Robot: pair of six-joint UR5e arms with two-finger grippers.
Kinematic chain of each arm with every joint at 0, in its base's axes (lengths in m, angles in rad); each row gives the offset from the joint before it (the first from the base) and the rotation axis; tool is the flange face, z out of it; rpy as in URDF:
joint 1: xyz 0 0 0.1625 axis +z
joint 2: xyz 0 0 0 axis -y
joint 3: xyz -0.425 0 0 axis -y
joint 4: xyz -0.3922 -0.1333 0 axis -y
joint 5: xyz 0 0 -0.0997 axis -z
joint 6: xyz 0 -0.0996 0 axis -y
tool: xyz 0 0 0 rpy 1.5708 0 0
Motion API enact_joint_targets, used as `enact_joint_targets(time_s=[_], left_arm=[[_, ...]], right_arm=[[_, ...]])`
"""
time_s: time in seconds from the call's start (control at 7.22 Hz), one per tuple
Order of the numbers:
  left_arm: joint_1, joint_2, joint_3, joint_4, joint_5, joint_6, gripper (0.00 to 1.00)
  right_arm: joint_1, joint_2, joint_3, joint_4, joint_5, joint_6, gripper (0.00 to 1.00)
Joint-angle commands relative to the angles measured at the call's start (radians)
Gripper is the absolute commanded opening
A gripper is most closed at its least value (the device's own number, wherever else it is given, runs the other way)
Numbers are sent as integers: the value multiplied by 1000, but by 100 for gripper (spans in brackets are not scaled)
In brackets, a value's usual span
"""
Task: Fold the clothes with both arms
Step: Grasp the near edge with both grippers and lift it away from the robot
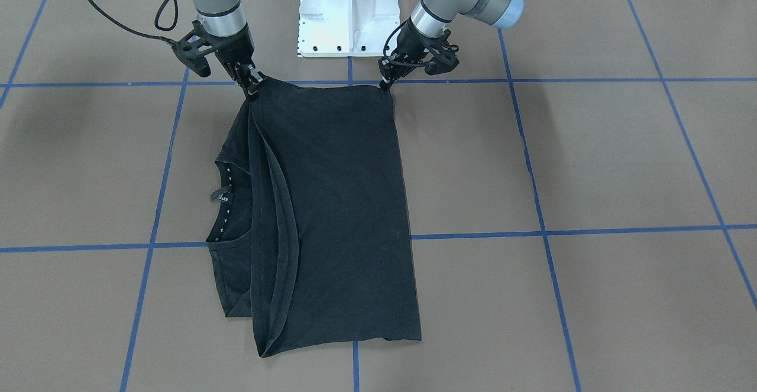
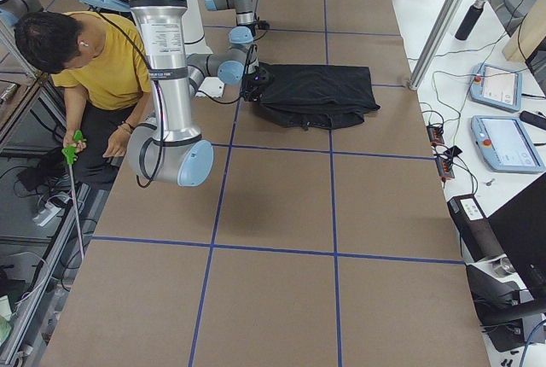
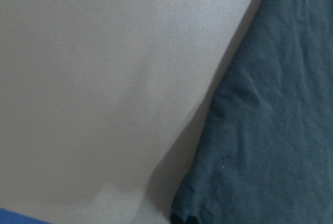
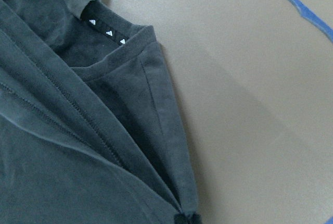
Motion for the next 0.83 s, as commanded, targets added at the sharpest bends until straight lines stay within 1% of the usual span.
enact_joint_targets(time_s=[0.0,0.14,0.28,0.42,0.55,0.69], left_arm=[[-3,10,-111,89,-1,1,0],[-1,9,-187,154,-3,-1,0],[0,-1,-244,194,-4,-1,0],[-7,-4,-303,202,-7,-1,0],[-85,-33,-314,204,-12,14,0],[-166,-75,-291,226,-14,43,0]], right_arm=[[0,-2,9,0,2,1,0],[0,-25,55,0,5,1,0],[0,-63,141,0,44,1,0],[34,-75,190,-2,78,3,0],[119,-60,183,-8,96,0,0],[220,-21,142,-9,177,-20,0]])
